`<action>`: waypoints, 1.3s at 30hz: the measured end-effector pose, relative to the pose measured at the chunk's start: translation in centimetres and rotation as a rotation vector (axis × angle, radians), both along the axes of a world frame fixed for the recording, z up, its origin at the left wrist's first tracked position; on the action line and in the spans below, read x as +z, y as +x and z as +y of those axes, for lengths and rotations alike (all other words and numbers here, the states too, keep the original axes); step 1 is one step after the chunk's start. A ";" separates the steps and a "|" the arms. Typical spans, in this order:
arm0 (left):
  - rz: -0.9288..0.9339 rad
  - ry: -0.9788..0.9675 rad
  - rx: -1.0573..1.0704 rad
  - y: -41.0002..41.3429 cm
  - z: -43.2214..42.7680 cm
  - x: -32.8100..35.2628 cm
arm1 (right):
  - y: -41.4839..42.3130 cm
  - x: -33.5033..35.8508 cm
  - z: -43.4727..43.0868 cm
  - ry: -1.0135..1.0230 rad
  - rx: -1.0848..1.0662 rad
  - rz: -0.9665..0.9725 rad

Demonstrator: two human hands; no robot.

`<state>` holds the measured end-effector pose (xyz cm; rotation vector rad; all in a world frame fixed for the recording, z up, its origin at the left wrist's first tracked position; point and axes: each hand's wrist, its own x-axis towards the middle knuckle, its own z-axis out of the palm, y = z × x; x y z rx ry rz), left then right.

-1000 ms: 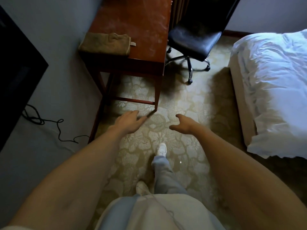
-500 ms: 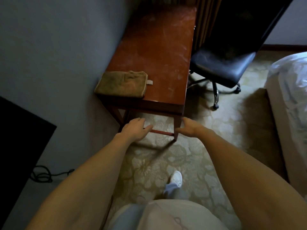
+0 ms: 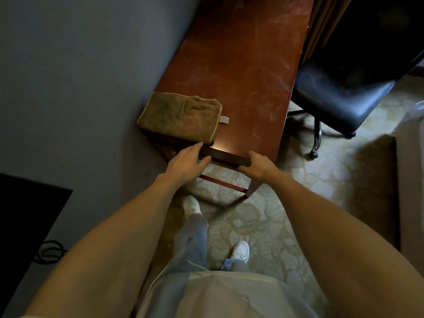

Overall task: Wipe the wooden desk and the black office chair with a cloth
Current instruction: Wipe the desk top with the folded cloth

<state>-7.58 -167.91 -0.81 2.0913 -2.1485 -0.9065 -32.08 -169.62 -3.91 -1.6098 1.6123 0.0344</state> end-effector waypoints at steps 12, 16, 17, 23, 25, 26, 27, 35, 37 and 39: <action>0.048 -0.153 -0.063 9.6 -16.8 -1.1 | 6.1 1.9 -13.1 -0.024 -0.112 0.131; -0.053 -0.161 -0.019 12.3 -20.2 -1.3 | 8.8 2.6 -15.5 -0.073 -0.073 0.162; -0.059 -0.158 -0.006 12.8 -20.7 -1.4 | 9.3 2.5 -15.9 -0.074 -0.061 0.172; -0.105 -0.101 -0.059 15.8 -22.5 -1.5 | 12.1 1.5 -17.3 -0.058 -0.039 0.184; -0.104 -0.101 -0.016 16.9 -23.0 -1.2 | 12.7 1.1 -17.9 -0.066 0.002 0.176; -0.098 -0.094 0.010 17.4 -23.1 -1.1 | 12.9 0.9 -18.4 -0.070 0.028 0.183; -0.095 -0.082 0.022 17.9 -23.1 -1.0 | 13.0 0.8 -18.8 -0.071 0.049 0.198; -0.107 -0.045 0.050 20.6 -22.9 -0.5 | 14.3 1.2 -21.9 -0.090 0.154 0.266; -0.083 -0.041 0.056 20.7 -23.1 -0.5 | 14.8 1.5 -22.5 -0.102 0.172 0.269; -0.065 -0.039 0.067 20.8 -23.2 -0.7 | 15.3 1.7 -23.3 -0.110 0.201 0.275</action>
